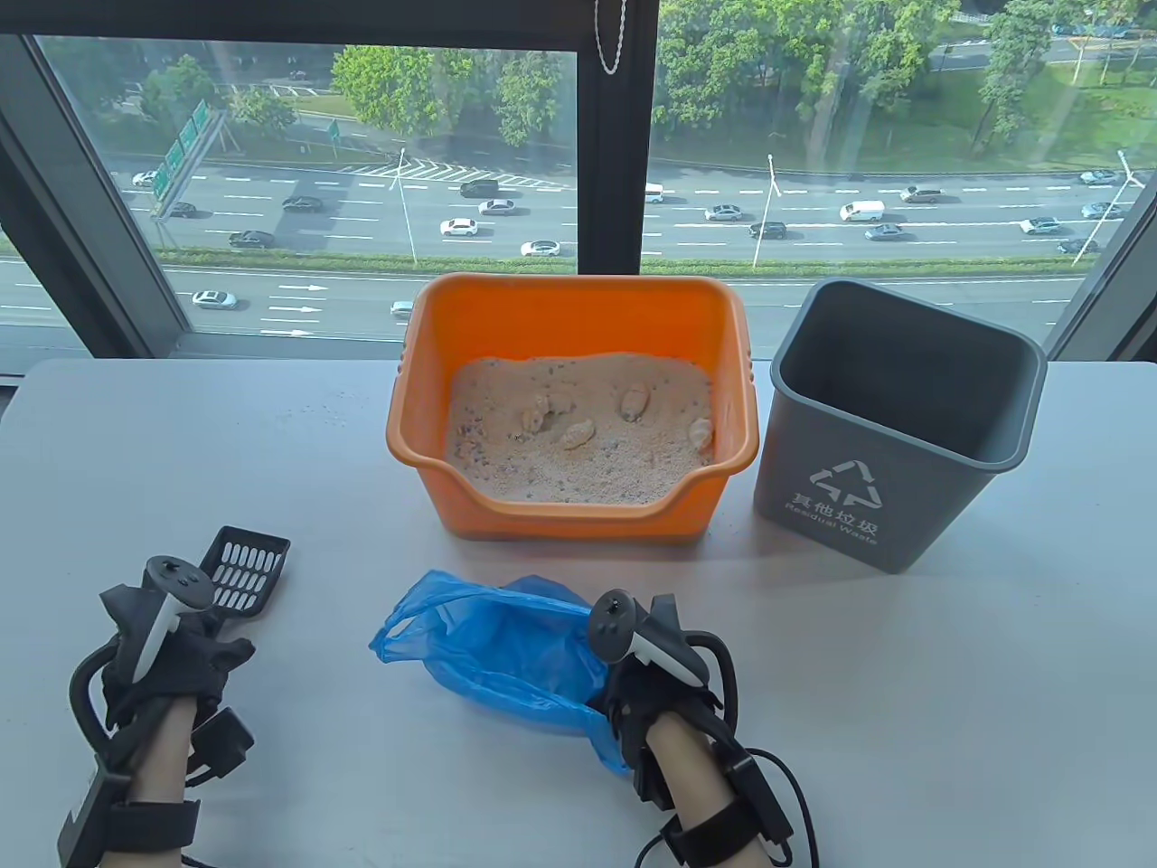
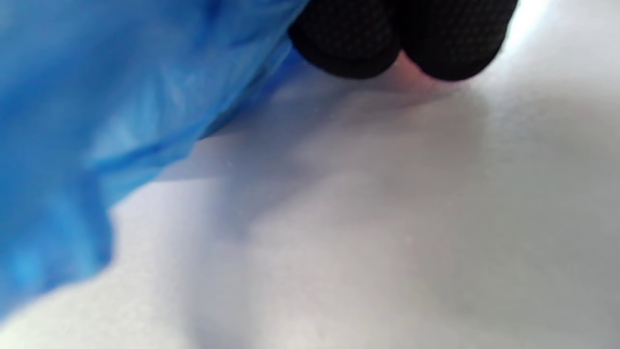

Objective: Scoop cat litter

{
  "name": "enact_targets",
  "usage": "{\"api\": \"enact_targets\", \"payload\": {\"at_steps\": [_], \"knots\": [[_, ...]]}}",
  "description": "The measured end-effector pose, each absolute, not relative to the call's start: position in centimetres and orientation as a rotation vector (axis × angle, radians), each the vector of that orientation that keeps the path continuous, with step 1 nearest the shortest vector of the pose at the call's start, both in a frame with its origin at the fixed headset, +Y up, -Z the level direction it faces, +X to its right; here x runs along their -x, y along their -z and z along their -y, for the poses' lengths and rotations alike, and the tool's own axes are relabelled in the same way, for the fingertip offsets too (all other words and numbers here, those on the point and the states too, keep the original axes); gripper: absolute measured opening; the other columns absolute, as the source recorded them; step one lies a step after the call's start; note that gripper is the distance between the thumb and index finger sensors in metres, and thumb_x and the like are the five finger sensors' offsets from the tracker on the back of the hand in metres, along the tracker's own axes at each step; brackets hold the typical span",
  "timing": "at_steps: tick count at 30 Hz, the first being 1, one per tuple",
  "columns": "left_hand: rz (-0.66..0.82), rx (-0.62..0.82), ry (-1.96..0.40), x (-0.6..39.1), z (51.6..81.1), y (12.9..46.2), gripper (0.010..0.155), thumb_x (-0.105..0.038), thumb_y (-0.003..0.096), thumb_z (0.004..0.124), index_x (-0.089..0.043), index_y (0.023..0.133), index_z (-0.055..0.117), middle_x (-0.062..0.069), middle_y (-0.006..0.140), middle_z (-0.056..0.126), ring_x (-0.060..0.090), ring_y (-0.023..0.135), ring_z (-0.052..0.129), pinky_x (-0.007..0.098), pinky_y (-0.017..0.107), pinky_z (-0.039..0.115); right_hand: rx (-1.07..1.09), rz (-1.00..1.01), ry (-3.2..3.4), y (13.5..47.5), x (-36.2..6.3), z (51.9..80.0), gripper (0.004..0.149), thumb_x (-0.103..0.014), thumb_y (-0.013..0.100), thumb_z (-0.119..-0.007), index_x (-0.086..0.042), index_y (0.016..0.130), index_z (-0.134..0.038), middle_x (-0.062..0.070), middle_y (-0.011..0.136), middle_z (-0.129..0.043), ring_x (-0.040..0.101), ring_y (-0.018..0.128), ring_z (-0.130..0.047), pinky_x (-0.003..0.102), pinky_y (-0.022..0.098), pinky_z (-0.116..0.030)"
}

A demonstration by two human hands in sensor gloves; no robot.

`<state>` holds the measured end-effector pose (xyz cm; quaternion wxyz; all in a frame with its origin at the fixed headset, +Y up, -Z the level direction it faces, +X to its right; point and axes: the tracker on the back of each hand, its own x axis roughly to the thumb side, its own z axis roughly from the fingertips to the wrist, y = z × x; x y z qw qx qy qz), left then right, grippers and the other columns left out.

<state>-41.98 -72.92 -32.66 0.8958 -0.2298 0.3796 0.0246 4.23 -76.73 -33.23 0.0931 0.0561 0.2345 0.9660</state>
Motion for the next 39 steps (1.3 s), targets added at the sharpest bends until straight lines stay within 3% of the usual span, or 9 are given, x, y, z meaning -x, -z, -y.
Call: {"api": "enact_targets", "payload": {"at_steps": [4, 8, 13, 18, 21, 23, 30, 34, 39], "knots": [[-0.859, 0.504, -0.038, 43.1, 74.8, 32.9, 0.079, -0.053, 0.0459, 0.081, -0.032, 0.112, 0.043, 0.006, 0.106, 0.044, 0.031, 0.097, 0.057, 0.051, 0.075, 0.049, -0.168, -0.699, -2.861, 33.3, -4.3, 76.8, 0.083, -0.04, 0.034, -0.092, -0.014, 0.1, -0.048, 0.024, 0.091, -0.051, 0.008, 0.043, -0.081, 0.032, 0.037, -0.076], [-0.887, 0.438, -0.049, 43.6, 75.1, 33.2, 0.057, -0.048, 0.0481, 0.08, -0.036, 0.1, 0.061, 0.002, 0.101, 0.05, 0.027, 0.094, 0.061, 0.048, 0.074, 0.053, -0.17, -0.7, -2.859, 33.3, -4.3, 76.8, 0.083, -0.039, 0.034, -0.092, -0.014, 0.1, -0.048, 0.024, 0.091, -0.051, 0.008, 0.043, -0.081, 0.032, 0.036, -0.076], [-0.764, 0.485, -0.146, 42.9, 74.7, 33.0, 0.054, -0.05, 0.048, 0.075, -0.036, 0.097, 0.058, -0.002, 0.104, 0.039, 0.029, 0.097, 0.056, 0.048, 0.075, 0.05, -0.169, -0.707, -2.854, 33.3, -4.3, 76.9, 0.083, -0.039, 0.034, -0.091, -0.014, 0.1, -0.047, 0.024, 0.091, -0.05, 0.008, 0.044, -0.081, 0.031, 0.037, -0.076], [-0.558, 0.407, -0.202, 40.2, 71.2, 31.9, 0.054, -0.05, 0.0472, 0.073, -0.038, 0.096, 0.054, -0.005, 0.108, 0.043, 0.032, 0.096, 0.067, 0.051, 0.073, 0.056, -0.17, -0.71, -2.849, 33.3, -4.3, 76.9, 0.083, -0.039, 0.034, -0.091, -0.014, 0.1, -0.047, 0.024, 0.091, -0.05, 0.008, 0.044, -0.081, 0.031, 0.037, -0.076], [-0.424, 0.356, -0.22, 37.9, 67.7, 30.7, 0.054, -0.049, 0.0476, 0.073, -0.039, 0.096, 0.053, -0.002, 0.105, 0.06, 0.027, 0.087, 0.081, 0.048, 0.068, 0.066, -0.171, -0.711, -2.848, 33.3, -4.3, 76.9, 0.083, -0.039, 0.034, -0.091, -0.014, 0.1, -0.047, 0.024, 0.091, -0.049, 0.008, 0.044, -0.081, 0.031, 0.037, -0.076], [-0.323, 0.321, -0.254, 36.2, 65.2, 29.8, 0.054, -0.047, 0.0486, 0.072, -0.034, 0.097, 0.053, 0.0, 0.091, 0.079, 0.019, 0.073, 0.091, 0.044, 0.062, 0.072, -0.171, -0.712, -2.845, 33.3, -4.3, 76.9, 0.083, -0.039, 0.034, -0.091, -0.014, 0.1, -0.047, 0.024, 0.091, -0.049, 0.007, 0.044, -0.081, 0.031, 0.037, -0.076], [-0.021, 0.299, -0.254, 28.8, 59.8, 30.0, 0.055, -0.049, 0.052, 0.069, -0.027, 0.099, 0.053, -0.004, 0.064, 0.084, 0.007, 0.041, 0.087, 0.037, 0.047, 0.077, -0.171, -0.713, -2.844, 33.3, -4.4, 76.9, 0.083, -0.039, 0.035, -0.091, -0.014, 0.1, -0.046, 0.024, 0.091, -0.049, 0.007, 0.044, -0.08, 0.031, 0.037, -0.076], [-0.004, 0.287, -0.126, 22.8, 58.4, 33.9, 0.057, -0.05, 0.0534, 0.065, -0.028, 0.104, 0.049, -0.006, 0.061, 0.083, 0.004, 0.034, 0.085, 0.034, 0.04, 0.078, -0.175, -0.716, -2.833, 33.3, -4.4, 77.1, 0.083, -0.039, 0.035, -0.091, -0.014, 0.1, -0.046, 0.024, 0.091, -0.049, 0.008, 0.044, -0.08, 0.031, 0.037, -0.076], [-0.059, 0.3, 0.042, 16.3, 59.3, 39.7, 0.06, -0.048, 0.0531, 0.065, -0.03, 0.107, 0.048, -0.006, 0.06, 0.083, 0.004, 0.033, 0.084, 0.032, 0.038, 0.078, -0.175, -0.715, -2.827, 33.4, -4.5, 77.1, 0.083, -0.039, 0.035, -0.091, -0.014, 0.1, -0.046, 0.024, 0.091, -0.049, 0.008, 0.044, -0.08, 0.031, 0.037, -0.076]]}}
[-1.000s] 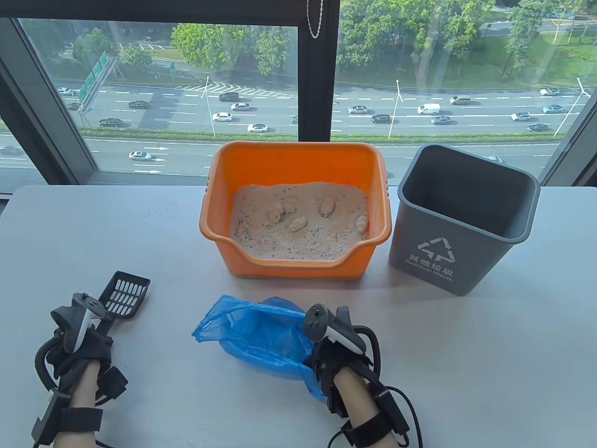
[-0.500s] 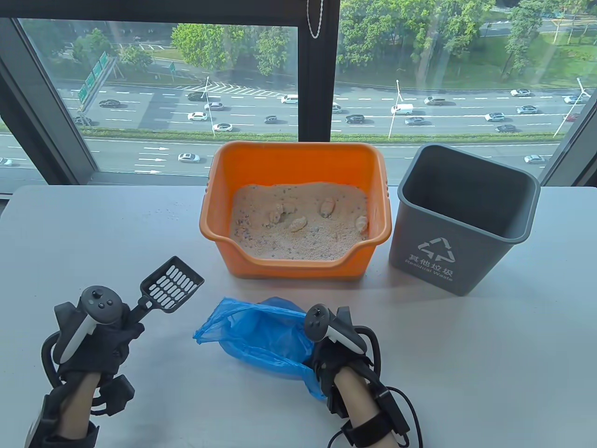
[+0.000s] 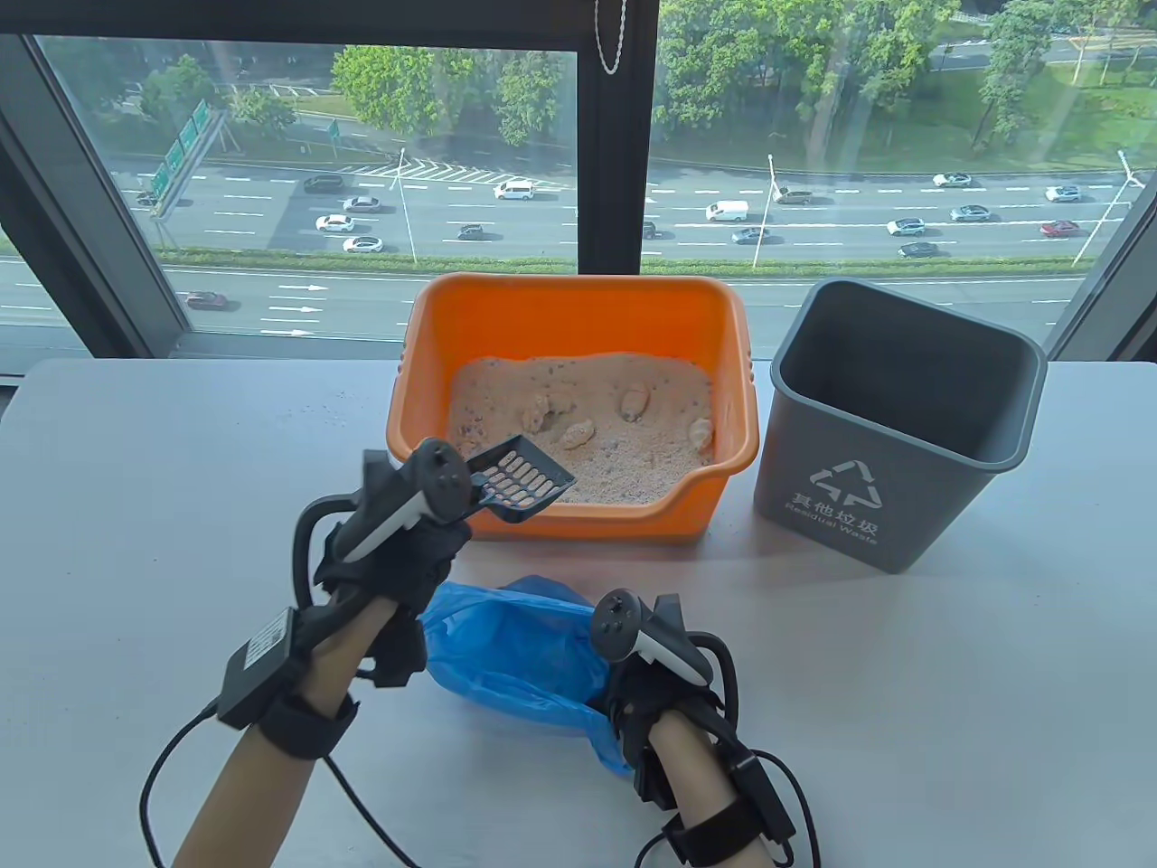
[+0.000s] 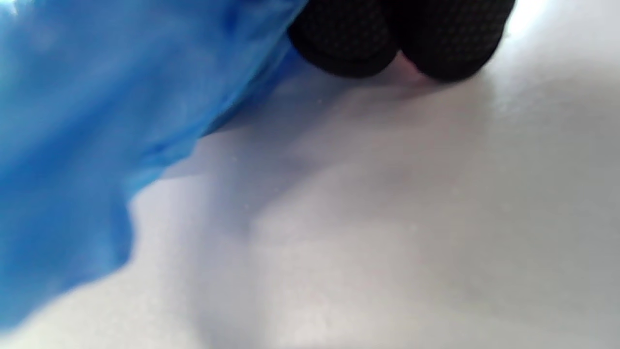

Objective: Scoop cat litter

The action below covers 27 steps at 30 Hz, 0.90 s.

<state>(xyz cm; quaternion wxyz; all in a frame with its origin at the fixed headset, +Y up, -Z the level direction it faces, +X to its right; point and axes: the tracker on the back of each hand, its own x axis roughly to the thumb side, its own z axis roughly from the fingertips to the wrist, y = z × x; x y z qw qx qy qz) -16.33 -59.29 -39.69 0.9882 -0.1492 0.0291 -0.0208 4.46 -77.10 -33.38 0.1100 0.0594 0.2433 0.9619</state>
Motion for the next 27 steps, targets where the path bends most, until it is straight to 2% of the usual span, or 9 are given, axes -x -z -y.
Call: {"api": "enact_targets", "payload": {"at_steps": [2, 6, 15, 21, 27], "knots": [[-0.131, 0.321, 0.136, 13.9, 60.4, 42.5, 0.06, -0.048, 0.0531, 0.065, -0.029, 0.107, 0.049, -0.006, 0.06, 0.083, 0.003, 0.033, 0.084, 0.031, 0.036, 0.079, -0.175, -0.715, -2.824, 33.4, -4.5, 77.1, 0.083, -0.039, 0.035, -0.091, -0.014, 0.1, -0.046, 0.024, 0.091, -0.048, 0.008, 0.044, -0.08, 0.031, 0.036, -0.076], [-0.216, 0.417, 0.202, 11.8, 62.7, 46.5, 0.06, -0.048, 0.0531, 0.066, -0.027, 0.107, 0.051, -0.006, 0.059, 0.084, 0.002, 0.03, 0.085, 0.029, 0.032, 0.079, -0.174, -0.714, -2.818, 33.4, -4.5, 77.2, 0.083, -0.039, 0.035, -0.091, -0.014, 0.1, -0.046, 0.024, 0.091, -0.048, 0.008, 0.044, -0.08, 0.031, 0.036, -0.076], [-0.262, 0.488, 0.252, 8.4, 66.3, 51.6, 0.059, -0.047, 0.0526, 0.067, -0.026, 0.106, 0.054, -0.006, 0.06, 0.085, 0.003, 0.029, 0.087, 0.029, 0.031, 0.08, -0.172, -0.715, -2.809, 33.5, -4.6, 77.3, 0.083, -0.038, 0.035, -0.091, -0.014, 0.1, -0.046, 0.024, 0.09, -0.049, 0.008, 0.044, -0.08, 0.031, 0.036, -0.076], [-0.255, 0.508, 0.113, 8.7, 67.5, 53.7, 0.059, -0.045, 0.0527, 0.065, -0.027, 0.106, 0.048, -0.005, 0.064, 0.081, 0.004, 0.037, 0.086, 0.03, 0.038, 0.079, -0.166, -0.719, -2.801, 33.6, -4.6, 77.3, 0.083, -0.039, 0.035, -0.091, -0.014, 0.1, -0.045, 0.024, 0.09, -0.049, 0.008, 0.044, -0.08, 0.031, 0.036, -0.076], [-0.212, 0.484, -0.006, 10.4, 66.9, 52.7, 0.058, -0.045, 0.0524, 0.063, -0.025, 0.105, 0.048, -0.005, 0.065, 0.08, 0.004, 0.038, 0.086, 0.029, 0.038, 0.079, -0.166, -0.721, -2.795, 33.6, -4.7, 77.3, 0.083, -0.039, 0.035, -0.091, -0.015, 0.1, -0.045, 0.024, 0.09, -0.049, 0.008, 0.044, -0.08, 0.031, 0.036, -0.076]]}}
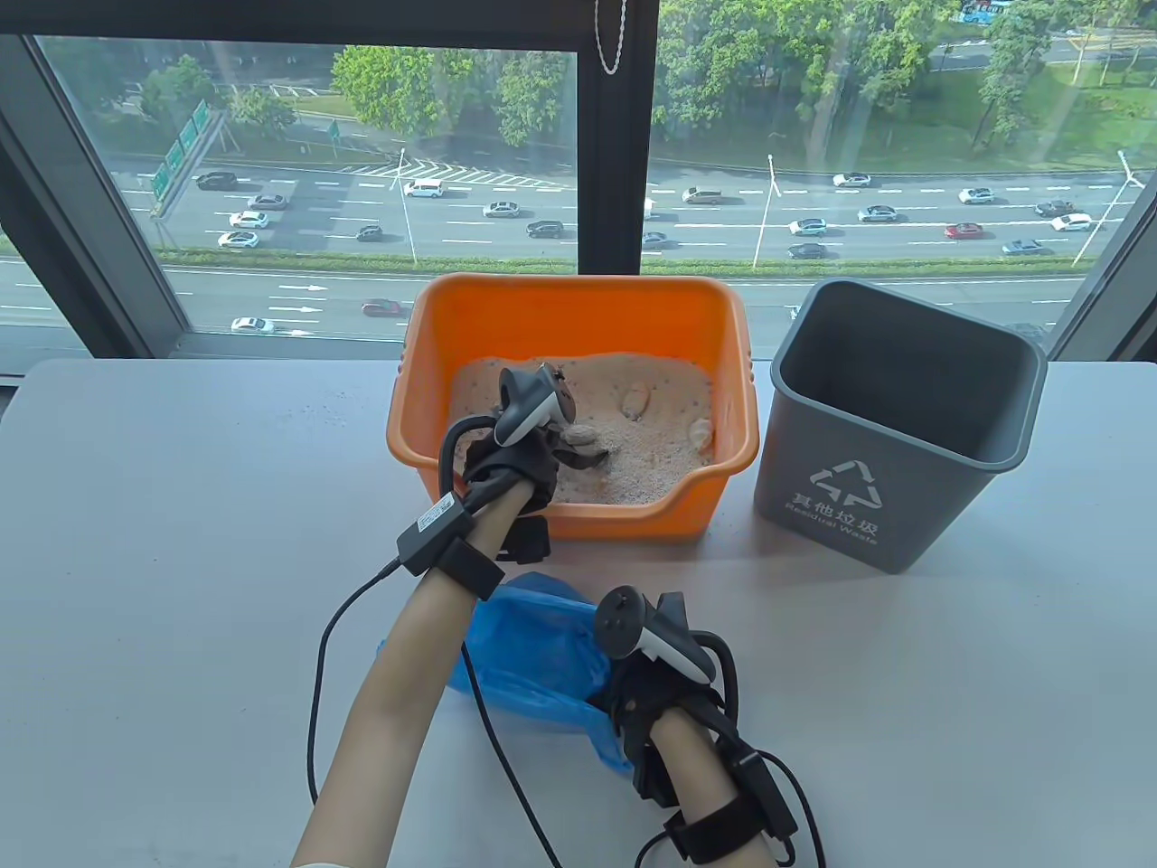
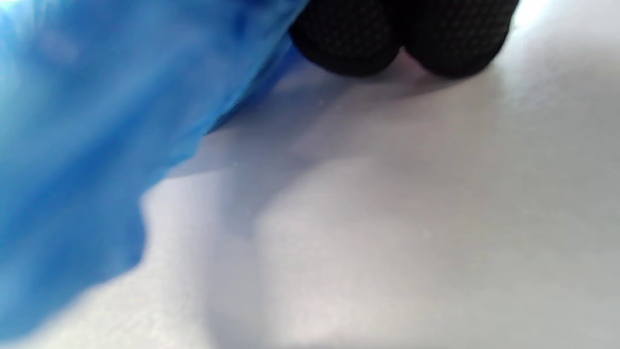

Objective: Scoop cat litter

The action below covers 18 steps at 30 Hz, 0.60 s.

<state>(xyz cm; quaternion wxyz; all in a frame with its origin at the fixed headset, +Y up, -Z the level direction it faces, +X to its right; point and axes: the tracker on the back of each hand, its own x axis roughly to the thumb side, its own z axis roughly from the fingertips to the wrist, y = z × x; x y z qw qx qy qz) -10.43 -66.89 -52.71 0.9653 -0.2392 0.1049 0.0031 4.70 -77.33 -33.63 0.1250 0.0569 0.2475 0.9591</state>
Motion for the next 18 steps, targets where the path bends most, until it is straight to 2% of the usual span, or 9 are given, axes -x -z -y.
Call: {"api": "enact_targets", "payload": {"at_steps": [4, 9, 11, 14, 17, 18], "knots": [[-0.165, 0.438, -0.101, 11.2, 65.3, 51.5, 0.058, -0.045, 0.0524, 0.063, -0.026, 0.105, 0.047, -0.006, 0.066, 0.079, 0.004, 0.04, 0.086, 0.03, 0.04, 0.079, -0.166, -0.724, -2.792, 33.7, -4.8, 77.3, 0.083, -0.039, 0.035, -0.091, -0.016, 0.1, -0.044, 0.023, 0.09, -0.049, 0.008, 0.044, -0.08, 0.03, 0.036, -0.076], [-0.14, 0.292, -0.315, 12.1, 64.4, 49.9, 0.058, -0.045, 0.0526, 0.063, -0.026, 0.105, 0.046, -0.005, 0.066, 0.079, 0.005, 0.04, 0.086, 0.031, 0.04, 0.079, -0.165, -0.726, -2.791, 33.7, -4.8, 77.3, 0.083, -0.038, 0.035, -0.091, -0.016, 0.1, -0.044, 0.023, 0.09, -0.049, 0.008, 0.044, -0.08, 0.03, 0.036, -0.076], [-0.089, 0.299, -0.329, 11.7, 64.3, 49.1, 0.058, -0.045, 0.0529, 0.062, -0.026, 0.105, 0.046, -0.006, 0.067, 0.079, 0.004, 0.04, 0.086, 0.03, 0.04, 0.079, -0.164, -0.727, -2.791, 33.7, -4.8, 77.3, 0.083, -0.038, 0.035, -0.091, -0.016, 0.1, -0.045, 0.023, 0.09, -0.049, 0.008, 0.044, -0.08, 0.03, 0.036, -0.076], [-0.106, 0.19, -0.393, 11.8, 63.9, 48.5, 0.058, -0.045, 0.0528, 0.063, -0.025, 0.105, 0.047, -0.005, 0.066, 0.08, 0.005, 0.039, 0.087, 0.03, 0.038, 0.079, -0.164, -0.727, -2.79, 33.7, -4.9, 77.3, 0.083, -0.038, 0.035, -0.091, -0.016, 0.1, -0.044, 0.023, 0.09, -0.049, 0.008, 0.044, -0.08, 0.03, 0.036, -0.076], [-0.074, 0.239, -0.301, 11.3, 63.3, 48.1, 0.058, -0.046, 0.0531, 0.062, -0.026, 0.105, 0.045, -0.006, 0.067, 0.079, 0.003, 0.04, 0.086, 0.029, 0.04, 0.078, -0.164, -0.726, -2.792, 33.7, -4.9, 77.3, 0.083, -0.038, 0.035, -0.091, -0.016, 0.1, -0.044, 0.023, 0.09, -0.049, 0.008, 0.044, -0.08, 0.03, 0.036, -0.076], [-0.084, 0.182, -0.35, 11.4, 63.2, 48.1, 0.058, -0.046, 0.0529, 0.063, -0.026, 0.105, 0.046, -0.006, 0.067, 0.079, 0.003, 0.039, 0.087, 0.029, 0.039, 0.079, -0.164, -0.726, -2.792, 33.7, -4.9, 77.4, 0.083, -0.038, 0.035, -0.091, -0.016, 0.1, -0.044, 0.023, 0.09, -0.049, 0.007, 0.044, -0.08, 0.03, 0.035, -0.076]]}}
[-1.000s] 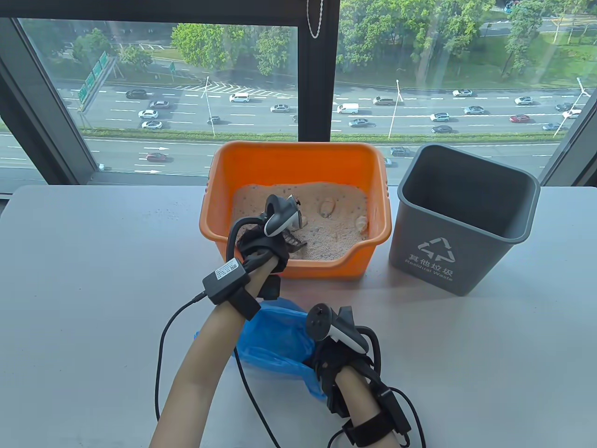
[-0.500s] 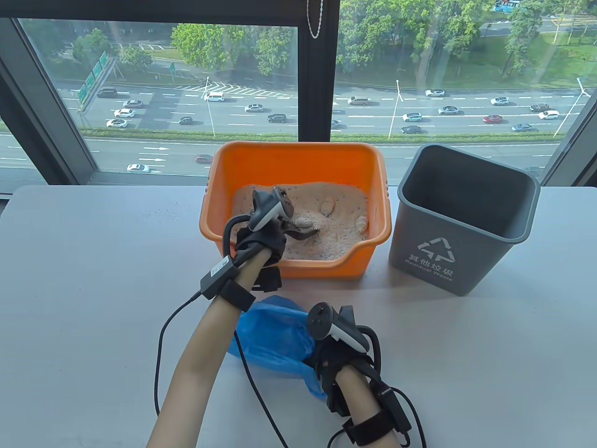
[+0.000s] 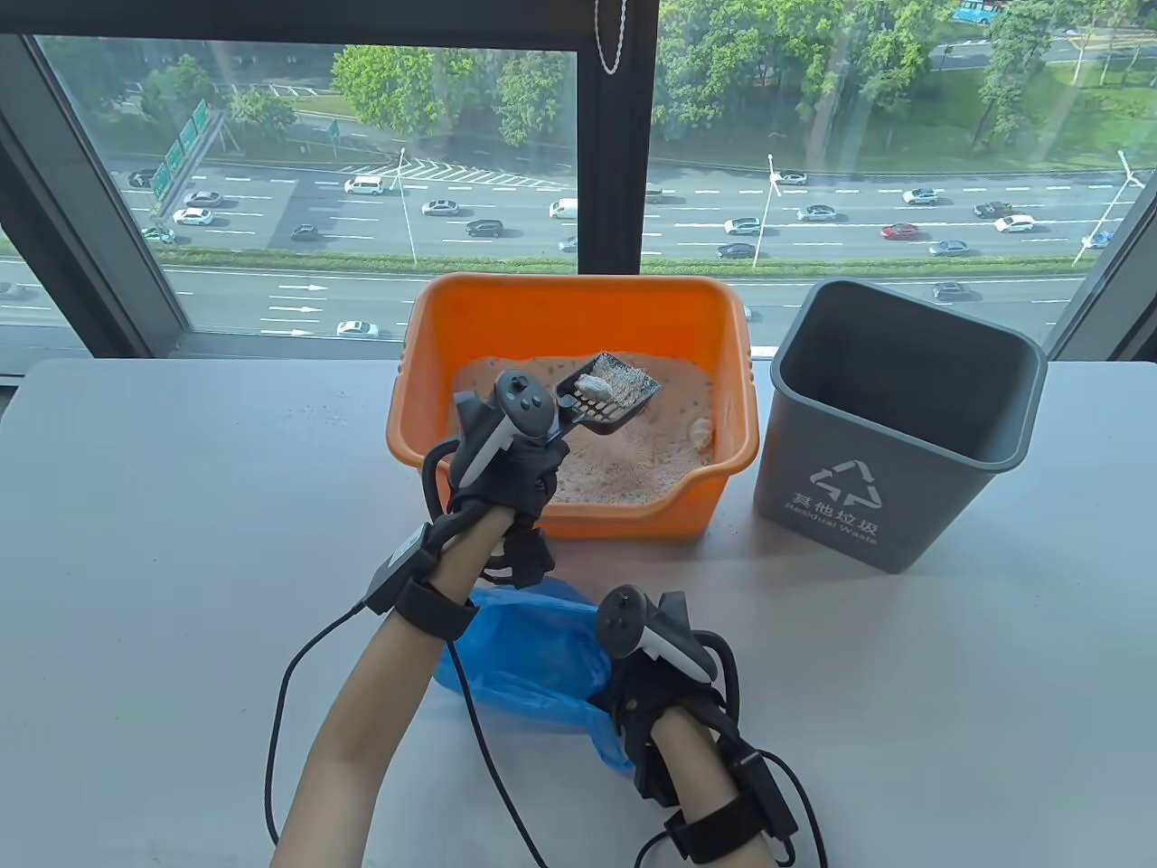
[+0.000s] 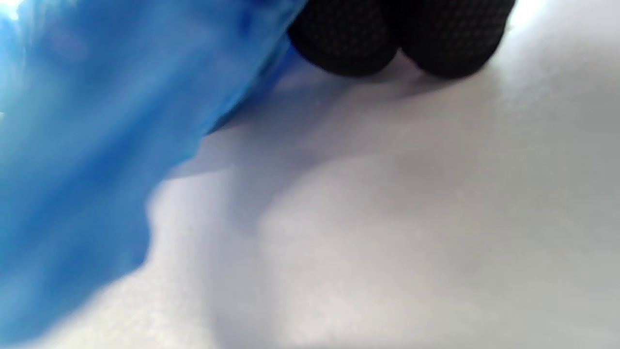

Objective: Scoop cat litter

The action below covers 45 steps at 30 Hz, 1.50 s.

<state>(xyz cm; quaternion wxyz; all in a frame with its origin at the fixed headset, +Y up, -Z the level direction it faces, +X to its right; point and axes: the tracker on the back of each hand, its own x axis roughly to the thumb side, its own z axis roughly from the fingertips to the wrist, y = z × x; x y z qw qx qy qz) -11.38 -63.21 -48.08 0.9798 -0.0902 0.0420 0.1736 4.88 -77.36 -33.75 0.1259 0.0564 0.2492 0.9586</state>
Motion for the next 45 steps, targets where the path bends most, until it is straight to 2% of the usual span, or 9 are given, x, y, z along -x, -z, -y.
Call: {"api": "enact_targets", "payload": {"at_steps": [6, 9, 11, 14, 16, 19, 25, 35, 45], "knots": [[-0.076, 0.153, -0.372, 11.2, 63.0, 47.8, 0.058, -0.045, 0.053, 0.064, -0.025, 0.105, 0.047, -0.005, 0.067, 0.08, 0.005, 0.039, 0.087, 0.03, 0.038, 0.079, -0.165, -0.723, -2.794, 33.8, -4.9, 77.4, 0.083, -0.038, 0.035, -0.091, -0.016, 0.1, -0.044, 0.023, 0.09, -0.049, 0.007, 0.044, -0.08, 0.03, 0.036, -0.076], [-0.051, 0.218, -0.29, 11.1, 62.9, 47.7, 0.058, -0.046, 0.0531, 0.064, -0.026, 0.105, 0.047, -0.006, 0.068, 0.079, 0.004, 0.04, 0.087, 0.029, 0.04, 0.079, -0.165, -0.724, -2.794, 33.8, -4.9, 77.4, 0.083, -0.038, 0.035, -0.09, -0.016, 0.1, -0.044, 0.023, 0.09, -0.049, 0.007, 0.044, -0.08, 0.03, 0.036, -0.076], [-0.085, 0.111, -0.343, 11.4, 62.9, 47.6, 0.058, -0.045, 0.053, 0.065, -0.025, 0.105, 0.048, -0.006, 0.066, 0.081, 0.004, 0.039, 0.088, 0.029, 0.038, 0.08, -0.165, -0.722, -2.794, 33.7, -4.9, 77.4, 0.083, -0.039, 0.035, -0.09, -0.016, 0.1, -0.045, 0.023, 0.09, -0.049, 0.007, 0.044, -0.08, 0.03, 0.035, -0.076], [-0.053, 0.203, -0.293, 11.3, 62.8, 47.5, 0.058, -0.046, 0.0532, 0.064, -0.026, 0.105, 0.047, -0.007, 0.067, 0.08, 0.002, 0.04, 0.088, 0.028, 0.04, 0.08, -0.164, -0.724, -2.794, 33.8, -4.9, 77.4, 0.083, -0.038, 0.035, -0.09, -0.016, 0.1, -0.044, 0.023, 0.09, -0.049, 0.007, 0.044, -0.08, 0.03, 0.035, -0.076], [-0.067, 0.136, -0.368, 11.5, 62.8, 47.4, 0.058, -0.045, 0.0531, 0.064, -0.025, 0.105, 0.047, -0.006, 0.066, 0.08, 0.003, 0.039, 0.088, 0.029, 0.038, 0.081, -0.165, -0.722, -2.795, 33.7, -4.9, 77.4, 0.083, -0.039, 0.035, -0.09, -0.016, 0.1, -0.045, 0.023, 0.09, -0.049, 0.007, 0.044, -0.08, 0.03, 0.035, -0.076], [-0.043, 0.206, -0.324, 11.4, 62.5, 47.2, 0.058, -0.045, 0.0534, 0.064, -0.026, 0.105, 0.046, -0.006, 0.067, 0.08, 0.003, 0.04, 0.088, 0.028, 0.039, 0.08, -0.164, -0.721, -2.795, 33.7, -4.9, 77.4, 0.083, -0.038, 0.035, -0.09, -0.016, 0.1, -0.045, 0.023, 0.09, -0.049, 0.007, 0.044, -0.08, 0.03, 0.035, -0.076], [0.025, 0.176, -0.378, 12.2, 61.4, 45.7, 0.058, -0.045, 0.0528, 0.065, -0.025, 0.105, 0.047, -0.005, 0.067, 0.08, 0.004, 0.04, 0.088, 0.029, 0.04, 0.08, -0.165, -0.719, -2.797, 33.7, -4.9, 77.4, 0.083, -0.038, 0.035, -0.09, -0.016, 0.1, -0.045, 0.023, 0.09, -0.049, 0.007, 0.044, -0.08, 0.03, 0.035, -0.076], [0.155, 0.162, -0.431, 17.5, 59.2, 38.8, 0.059, -0.044, 0.0522, 0.067, -0.026, 0.105, 0.049, -0.005, 0.068, 0.081, 0.006, 0.042, 0.089, 0.031, 0.042, 0.08, -0.168, -0.707, -2.804, 33.7, -4.9, 77.5, 0.082, -0.039, 0.035, -0.09, -0.016, 0.1, -0.045, 0.022, 0.09, -0.05, 0.007, 0.044, -0.08, 0.029, 0.035, -0.076], [0.23, 0.255, -0.483, 25.4, 60.7, 31.5, 0.058, -0.043, 0.0505, 0.074, -0.027, 0.104, 0.057, -0.003, 0.068, 0.084, 0.011, 0.043, 0.092, 0.035, 0.044, 0.079, -0.167, -0.702, -2.806, 33.6, -4.9, 77.5, 0.083, -0.039, 0.035, -0.09, -0.017, 0.1, -0.045, 0.022, 0.09, -0.05, 0.007, 0.044, -0.08, 0.029, 0.035, -0.076]]}}
